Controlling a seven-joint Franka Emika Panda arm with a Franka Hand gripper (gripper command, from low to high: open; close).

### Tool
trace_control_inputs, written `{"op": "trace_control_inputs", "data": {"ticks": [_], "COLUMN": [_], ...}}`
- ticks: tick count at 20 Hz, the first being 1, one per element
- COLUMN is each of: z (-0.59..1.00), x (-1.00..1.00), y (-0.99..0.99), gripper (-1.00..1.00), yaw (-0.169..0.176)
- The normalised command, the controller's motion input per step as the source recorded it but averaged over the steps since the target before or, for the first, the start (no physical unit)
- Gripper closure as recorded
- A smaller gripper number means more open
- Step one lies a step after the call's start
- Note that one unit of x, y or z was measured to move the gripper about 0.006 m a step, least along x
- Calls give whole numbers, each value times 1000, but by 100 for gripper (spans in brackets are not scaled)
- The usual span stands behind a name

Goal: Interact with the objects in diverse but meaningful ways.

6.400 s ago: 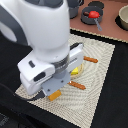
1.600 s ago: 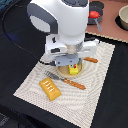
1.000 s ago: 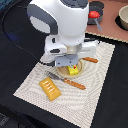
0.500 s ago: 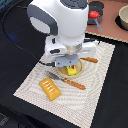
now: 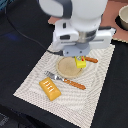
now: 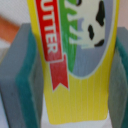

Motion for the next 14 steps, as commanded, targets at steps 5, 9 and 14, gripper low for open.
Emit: {"op": "trace_control_inputs", "data": {"ticks": [5,9,14], "z": [365,-49,-235], "x": [-660,-978,-896], "y": [465,361,363], "gripper": [100,100,100], "yaw": [12,12,19]}}
